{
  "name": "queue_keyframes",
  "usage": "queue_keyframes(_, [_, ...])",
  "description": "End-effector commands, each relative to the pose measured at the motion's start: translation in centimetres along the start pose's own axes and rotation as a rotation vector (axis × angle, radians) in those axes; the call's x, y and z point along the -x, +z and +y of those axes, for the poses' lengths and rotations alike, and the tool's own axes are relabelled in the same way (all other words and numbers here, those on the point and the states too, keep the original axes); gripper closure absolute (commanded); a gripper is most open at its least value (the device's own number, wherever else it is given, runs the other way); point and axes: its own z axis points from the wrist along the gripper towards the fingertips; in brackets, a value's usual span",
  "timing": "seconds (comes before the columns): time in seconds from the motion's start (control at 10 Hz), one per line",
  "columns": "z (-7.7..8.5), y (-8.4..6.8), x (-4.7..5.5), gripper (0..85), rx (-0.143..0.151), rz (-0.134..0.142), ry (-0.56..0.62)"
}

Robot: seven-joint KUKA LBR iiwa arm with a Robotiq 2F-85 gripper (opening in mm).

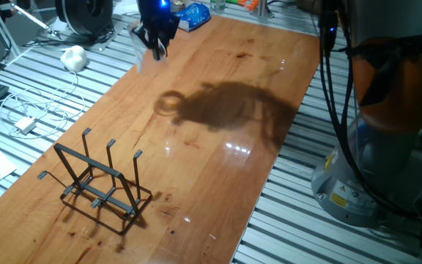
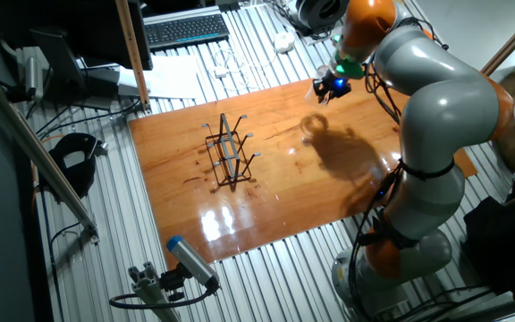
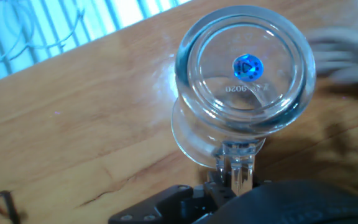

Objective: Put the cup on the cup rack

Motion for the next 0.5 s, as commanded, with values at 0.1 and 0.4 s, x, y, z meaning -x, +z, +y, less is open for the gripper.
queue_keyframes(0.1, [2.23,0.25,-0.85,85.0,-0.023,0.003,-0.036])
queue_keyframes(0.4, [2.23,0.25,-0.85,85.0,-0.040,0.024,-0.211])
